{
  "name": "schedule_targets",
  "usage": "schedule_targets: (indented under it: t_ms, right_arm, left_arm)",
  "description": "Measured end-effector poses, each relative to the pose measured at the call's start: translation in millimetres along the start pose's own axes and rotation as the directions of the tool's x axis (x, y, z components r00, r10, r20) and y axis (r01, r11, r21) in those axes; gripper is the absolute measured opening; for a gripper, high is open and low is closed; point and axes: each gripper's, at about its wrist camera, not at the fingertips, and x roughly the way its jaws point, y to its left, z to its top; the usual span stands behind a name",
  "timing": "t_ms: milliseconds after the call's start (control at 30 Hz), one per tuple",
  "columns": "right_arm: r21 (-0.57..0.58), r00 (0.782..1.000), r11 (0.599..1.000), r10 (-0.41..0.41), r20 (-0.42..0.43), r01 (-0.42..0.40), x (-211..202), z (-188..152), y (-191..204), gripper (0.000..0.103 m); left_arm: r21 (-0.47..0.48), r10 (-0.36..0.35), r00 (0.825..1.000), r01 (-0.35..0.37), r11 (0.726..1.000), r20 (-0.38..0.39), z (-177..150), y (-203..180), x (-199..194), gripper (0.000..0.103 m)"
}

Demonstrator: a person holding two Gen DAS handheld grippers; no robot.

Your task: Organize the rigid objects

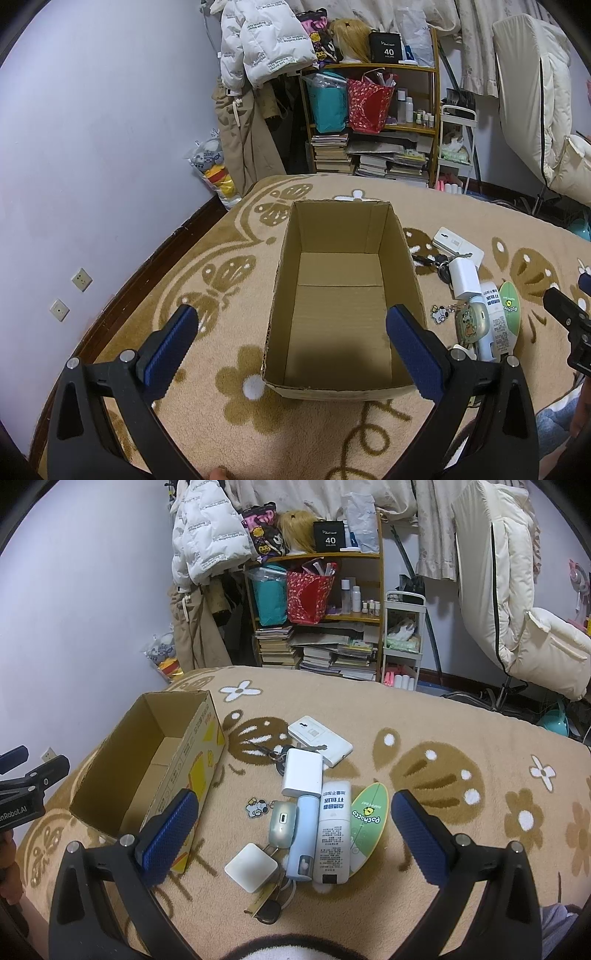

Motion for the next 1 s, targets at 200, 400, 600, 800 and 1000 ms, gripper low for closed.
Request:
schedule_targets:
  t_ms: [200,400,600,800,1000]
  right_arm:
    - [0.000,1.000,1.000,0.000,-0.003,0.000,0.1,-0.3,0.5,0.103]
    - [0.002,1.000,1.000,0.003,-0.005,-0.003,0.2,-0.4,0.4,0.103]
    - [-0.001,1.000,1.000,0.005,-0.013,-0.005,1.6,-4.0,2.9,0.103]
    - [0.001,1.000,1.000,0.006,-0.020,-0.006,3.1,-5.9,4.2,0.103]
    - [0.000,1.000,1.000,0.005,-0.019,-0.005,3.4,-6.0,4.1,0.103]
  left_arm:
    - [0.001,0.000,1.000,0.000,1.000,-0.001,0.6,-0.2,0.2,0.101]
    - [0.002,0.000,1.000,0.000,1.000,-0.002,0.7,-0.3,0.3,0.101]
    - [0.004,0.002,1.000,-0.002,1.000,-0.003,-1.5,-1.3,0.8,0.101]
    - [0.004,0.002,1.000,-0.002,1.000,-0.006,-2.8,-1.5,1.2,0.101]
    - [0.010,0.021,1.000,-0.020,1.000,-0.018,-1.6,-3.0,5.1,0.101]
